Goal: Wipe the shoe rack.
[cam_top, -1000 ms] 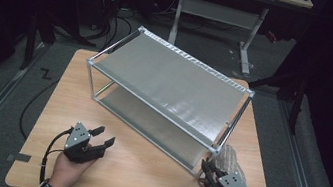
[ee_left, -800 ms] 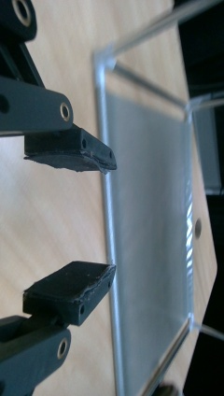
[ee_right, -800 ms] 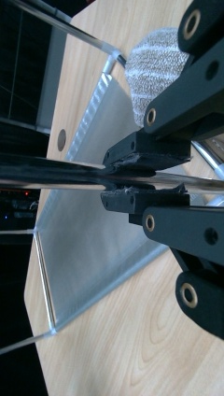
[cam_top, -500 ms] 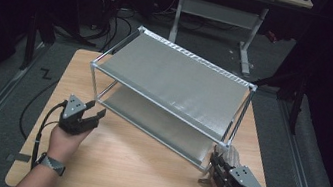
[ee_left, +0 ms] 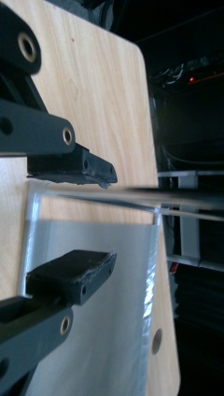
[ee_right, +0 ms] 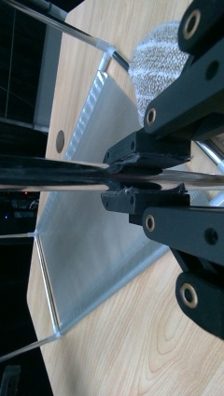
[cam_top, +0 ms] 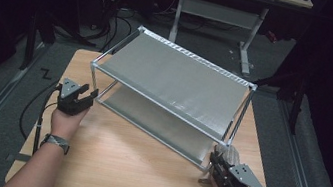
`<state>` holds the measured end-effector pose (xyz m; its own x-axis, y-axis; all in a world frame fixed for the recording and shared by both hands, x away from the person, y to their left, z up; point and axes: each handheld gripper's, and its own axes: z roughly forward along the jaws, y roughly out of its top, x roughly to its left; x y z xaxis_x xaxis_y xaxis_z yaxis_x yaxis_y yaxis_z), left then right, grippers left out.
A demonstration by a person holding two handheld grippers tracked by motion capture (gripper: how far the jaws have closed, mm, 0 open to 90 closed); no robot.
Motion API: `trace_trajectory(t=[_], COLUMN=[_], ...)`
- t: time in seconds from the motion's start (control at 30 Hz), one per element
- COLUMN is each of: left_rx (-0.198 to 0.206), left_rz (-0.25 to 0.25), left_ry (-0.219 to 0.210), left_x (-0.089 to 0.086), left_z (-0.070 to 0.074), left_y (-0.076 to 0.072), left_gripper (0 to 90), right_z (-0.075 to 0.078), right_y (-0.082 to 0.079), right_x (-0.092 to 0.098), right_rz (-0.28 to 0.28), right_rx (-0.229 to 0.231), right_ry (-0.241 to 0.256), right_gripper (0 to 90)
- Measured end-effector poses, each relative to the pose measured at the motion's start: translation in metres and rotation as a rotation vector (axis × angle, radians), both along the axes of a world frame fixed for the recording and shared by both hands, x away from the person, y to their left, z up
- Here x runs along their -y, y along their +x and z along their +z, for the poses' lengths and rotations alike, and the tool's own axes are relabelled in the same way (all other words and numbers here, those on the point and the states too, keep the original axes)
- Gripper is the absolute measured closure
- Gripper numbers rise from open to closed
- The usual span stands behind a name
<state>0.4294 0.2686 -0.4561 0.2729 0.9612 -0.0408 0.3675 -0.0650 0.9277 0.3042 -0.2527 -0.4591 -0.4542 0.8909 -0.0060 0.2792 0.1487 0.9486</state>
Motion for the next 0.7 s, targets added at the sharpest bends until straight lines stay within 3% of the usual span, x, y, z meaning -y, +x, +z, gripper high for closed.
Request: trace_trajectory(t=[0.07,0.27,0.33,0.43,0.47,0.5,0.7], left_rx=[0.019,0.025,0.006,-0.002,-0.010,-0.005,0.016], left_rz=[0.004,0.028,0.038,0.034,0.033,0.043,0.057], left_ry=[0.013,0.019,0.024,0.018,0.013,0.025,0.046], left_x=[0.001,0.001,0.002,0.003,0.003,0.004,-0.002], left_z=[0.002,0.014,0.015,0.013,0.012,0.011,0.009], left_y=[0.006,0.025,0.032,0.036,0.036,0.034,0.008], left_gripper=[55.6,57.8,59.3,70.0,78.4,79.8,80.6], right_z=[0.000,0.000,0.000,-0.002,-0.002,-0.002,-0.002], right_y=[0.000,0.000,0.001,0.002,0.003,0.003,0.003], right_x=[0.000,0.000,0.000,-0.001,-0.001,-0.001,-0.002], right_rz=[-0.001,-0.001,0.006,0.009,0.007,0.011,0.001], right_rx=[-0.001,-0.003,-0.005,-0.008,-0.009,-0.011,-0.008], right_ry=[0.000,0.002,0.009,0.004,0.008,0.009,0.002], right_gripper=[78.5,78.5,78.5,78.6,78.7,78.7,79.6])
